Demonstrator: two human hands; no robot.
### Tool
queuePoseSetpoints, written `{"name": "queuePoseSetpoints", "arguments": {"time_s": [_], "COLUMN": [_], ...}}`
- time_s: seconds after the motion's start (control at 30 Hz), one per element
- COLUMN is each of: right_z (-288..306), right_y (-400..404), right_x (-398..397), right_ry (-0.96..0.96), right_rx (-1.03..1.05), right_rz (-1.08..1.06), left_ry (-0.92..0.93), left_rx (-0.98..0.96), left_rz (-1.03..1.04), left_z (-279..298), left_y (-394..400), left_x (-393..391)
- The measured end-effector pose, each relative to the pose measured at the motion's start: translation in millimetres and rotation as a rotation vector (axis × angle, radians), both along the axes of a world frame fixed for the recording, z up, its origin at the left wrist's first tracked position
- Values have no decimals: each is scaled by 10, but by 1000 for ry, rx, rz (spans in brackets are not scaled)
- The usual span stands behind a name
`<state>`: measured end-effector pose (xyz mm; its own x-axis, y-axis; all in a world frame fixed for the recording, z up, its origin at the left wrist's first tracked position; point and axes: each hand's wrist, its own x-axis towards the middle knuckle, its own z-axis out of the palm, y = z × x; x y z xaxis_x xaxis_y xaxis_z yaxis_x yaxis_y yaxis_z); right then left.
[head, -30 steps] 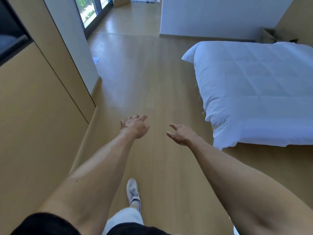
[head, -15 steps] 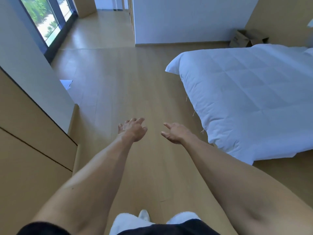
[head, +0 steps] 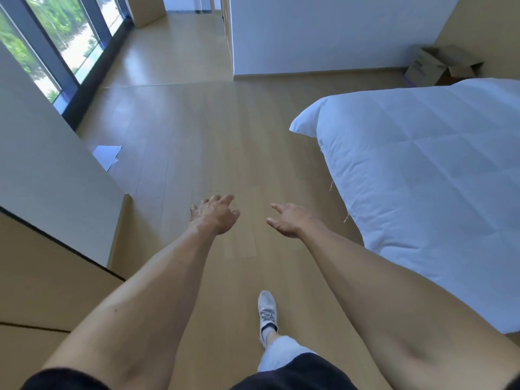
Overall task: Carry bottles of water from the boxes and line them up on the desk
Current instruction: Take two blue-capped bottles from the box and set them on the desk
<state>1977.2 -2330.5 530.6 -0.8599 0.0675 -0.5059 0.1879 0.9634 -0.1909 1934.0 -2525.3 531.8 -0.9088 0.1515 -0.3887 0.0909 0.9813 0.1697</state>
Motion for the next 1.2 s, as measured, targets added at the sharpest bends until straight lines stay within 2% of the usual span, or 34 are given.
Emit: {"name": "queuePoseSetpoints", "arguments": {"time_s": [0.33,0.67,1.03,1.2], "right_z": [161,-28,48,78], "right_y": [255,212,237,353], "right_x": [-2370,-4123,-6379,-7146], "right_ry": [41,39,51,51], "right_rx": [-21,-2,26,27], "right_rz": [45,48,-112,-182], "left_ry": [48,8,19,26], "left_rx": [24,-5,-1,-3], "left_rz": [68,84,-106,-206], "left_z": [262,31,31,58], "left_y": [291,219,291,514], "left_x": [-2084,-3844,-6454,-7340]}}
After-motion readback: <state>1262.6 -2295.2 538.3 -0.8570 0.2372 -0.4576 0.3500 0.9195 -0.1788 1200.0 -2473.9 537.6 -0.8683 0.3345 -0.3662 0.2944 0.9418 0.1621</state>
